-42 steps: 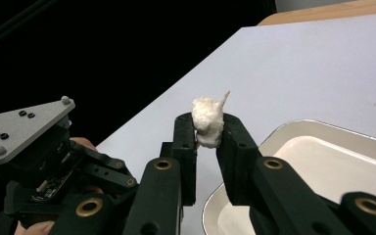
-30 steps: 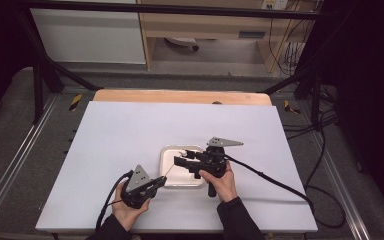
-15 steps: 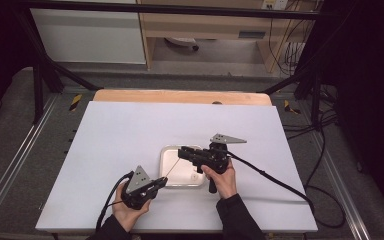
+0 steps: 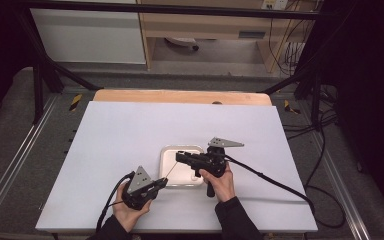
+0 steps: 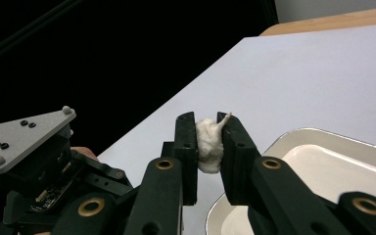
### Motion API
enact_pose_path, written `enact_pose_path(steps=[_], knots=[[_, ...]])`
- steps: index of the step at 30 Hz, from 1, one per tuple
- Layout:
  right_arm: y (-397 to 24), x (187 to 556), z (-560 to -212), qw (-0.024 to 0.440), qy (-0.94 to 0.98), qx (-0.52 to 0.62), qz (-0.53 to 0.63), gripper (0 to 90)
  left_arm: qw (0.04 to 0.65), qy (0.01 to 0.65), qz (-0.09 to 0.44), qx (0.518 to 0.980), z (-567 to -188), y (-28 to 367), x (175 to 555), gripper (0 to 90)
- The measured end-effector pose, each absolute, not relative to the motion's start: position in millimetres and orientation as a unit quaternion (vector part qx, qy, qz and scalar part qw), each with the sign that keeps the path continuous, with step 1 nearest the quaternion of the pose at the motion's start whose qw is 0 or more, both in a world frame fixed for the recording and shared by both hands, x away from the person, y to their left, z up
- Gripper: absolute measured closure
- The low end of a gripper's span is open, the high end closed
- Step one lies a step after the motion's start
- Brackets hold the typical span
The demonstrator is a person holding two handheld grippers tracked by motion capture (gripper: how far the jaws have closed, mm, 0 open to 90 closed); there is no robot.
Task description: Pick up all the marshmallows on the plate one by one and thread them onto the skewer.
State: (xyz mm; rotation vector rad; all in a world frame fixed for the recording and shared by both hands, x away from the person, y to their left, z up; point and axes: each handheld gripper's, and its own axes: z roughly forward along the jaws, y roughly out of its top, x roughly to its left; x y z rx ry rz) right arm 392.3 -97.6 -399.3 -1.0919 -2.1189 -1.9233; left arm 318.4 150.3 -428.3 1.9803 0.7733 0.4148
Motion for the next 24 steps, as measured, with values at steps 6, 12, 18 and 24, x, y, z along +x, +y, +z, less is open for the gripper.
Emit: enact_pose_path(steps=[6, 12, 18, 24], knots=[[-94, 390, -404, 0.059, -0.700, -0.355, -0.617, 80.0, 0.479, 0.313, 0.168, 0.802, -425, 148, 318, 88.8], [-81, 382, -419, 0.068, -0.716, -0.347, -0.602, 79.2, 0.474, 0.321, 0.167, 0.803, -425, 143, 322, 88.7], [-78, 380, -420, 0.061, -0.723, -0.344, -0.596, 78.2, 0.480, 0.325, 0.168, 0.798, -424, 139, 325, 88.7], [-81, 379, -416, 0.038, -0.728, -0.341, -0.593, 49.2, 0.481, 0.329, 0.168, 0.795, -424, 143, 325, 88.7]])
